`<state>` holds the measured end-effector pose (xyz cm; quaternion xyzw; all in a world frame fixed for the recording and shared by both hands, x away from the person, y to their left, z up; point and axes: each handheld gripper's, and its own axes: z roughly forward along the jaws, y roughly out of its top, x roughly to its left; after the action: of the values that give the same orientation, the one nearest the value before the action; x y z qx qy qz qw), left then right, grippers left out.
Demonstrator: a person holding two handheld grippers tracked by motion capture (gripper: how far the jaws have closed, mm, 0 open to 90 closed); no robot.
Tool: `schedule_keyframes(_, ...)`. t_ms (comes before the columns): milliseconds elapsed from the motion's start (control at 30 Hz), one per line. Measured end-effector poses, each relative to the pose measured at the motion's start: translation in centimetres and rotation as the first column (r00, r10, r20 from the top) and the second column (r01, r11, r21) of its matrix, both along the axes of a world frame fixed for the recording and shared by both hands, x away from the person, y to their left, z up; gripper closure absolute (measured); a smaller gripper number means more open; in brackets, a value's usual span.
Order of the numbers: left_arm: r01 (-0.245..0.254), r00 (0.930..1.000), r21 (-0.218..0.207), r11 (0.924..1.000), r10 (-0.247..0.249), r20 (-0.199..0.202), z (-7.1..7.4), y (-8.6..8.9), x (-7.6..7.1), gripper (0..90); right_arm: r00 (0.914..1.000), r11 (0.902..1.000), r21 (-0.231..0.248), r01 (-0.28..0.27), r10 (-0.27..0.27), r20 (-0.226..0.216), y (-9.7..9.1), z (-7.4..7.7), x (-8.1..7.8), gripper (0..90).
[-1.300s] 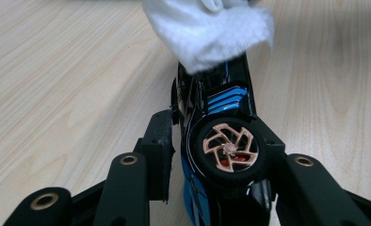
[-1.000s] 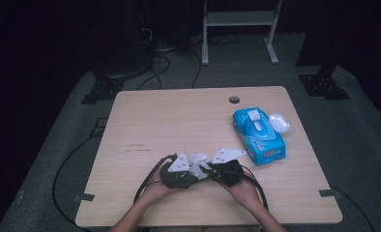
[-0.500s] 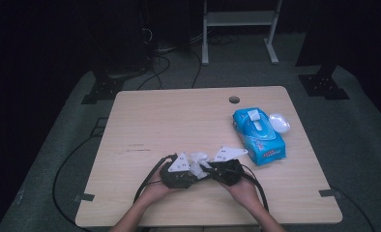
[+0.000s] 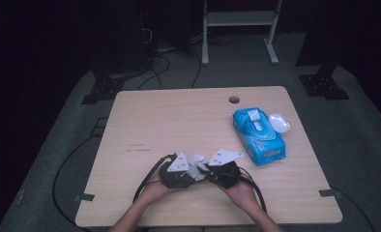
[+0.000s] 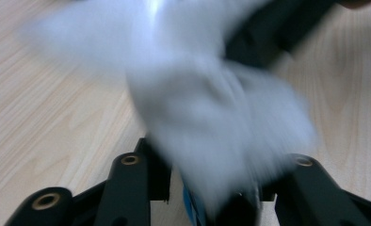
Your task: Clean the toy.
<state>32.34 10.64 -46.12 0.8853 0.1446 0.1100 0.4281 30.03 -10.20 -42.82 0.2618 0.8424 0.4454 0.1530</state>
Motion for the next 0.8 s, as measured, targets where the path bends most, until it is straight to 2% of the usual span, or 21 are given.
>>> schedule_keyframes(33, -0.003, 1.0, 0.002, 1.0, 0.003, 0.002, 0.0, 0.1, 0.0, 62.9, 0.9998, 0.9997, -0.009, 0.021, -0.02, 0.008, -0.7, -0.1, 0.3, 84.3)
schedule_keyframes(100, -0.001, 1.0, 0.005, 1.0, 0.001, 0.001, 0.0, 0.2, 0.0, 63.5, 0.9976, 0.9976, 0.009, 0.069, -0.068, -0.01, -2.1, 0.0, 0.7, 84.3)
schedule_keyframes(133, -0.001, 1.0, 0.008, 1.0, 0.001, 0.004, 0.1, 0.1, 0.0, 63.6, 0.9963, 0.9963, -0.002, 0.086, -0.086, -0.002, -2.5, 0.0, 0.7, 84.3)
schedule_keyframes(533, 0.01, 0.9999, 0.014, 0.9999, -0.01, -0.007, 0.3, 0.6, 0.0, 64.7, 0.9881, 0.9881, -0.012, 0.154, -0.154, 0.002, -4.5, 0.1, 1.0, 84.2)
schedule_keyframes(667, 0.011, 0.9999, 0.018, 0.9998, -0.011, -0.012, 0.3, 0.6, 0.1, 64.8, 0.9882, 0.9882, 0.008, 0.153, -0.153, -0.008, -4.5, 0.0, 1.0, 84.2)
schedule_keyframes(733, 0.008, 0.9998, 0.026, 0.9996, -0.008, -0.018, 0.4, 0.5, 0.1, 64.5, 0.9921, 0.9918, 0.028, 0.125, -0.124, -0.019, -3.8, -0.1, 0.9, 84.2)
schedule_keyframes(767, 0.003, 0.9996, 0.025, 0.9997, -0.003, -0.028, 0.4, 0.5, 0.1, 63.8, 0.9921, 0.9919, 0.024, 0.125, -0.125, -0.005, -3.5, -0.1, 0.8, 84.2)
schedule_keyframes(800, 0.004, 0.9992, 0.023, 0.9997, -0.003, -0.039, 0.4, 0.4, 0.1, 60.6, 0.9946, 0.9942, 0.031, 0.103, -0.103, -0.011, -3.0, -0.1, 0.7, 84.2)
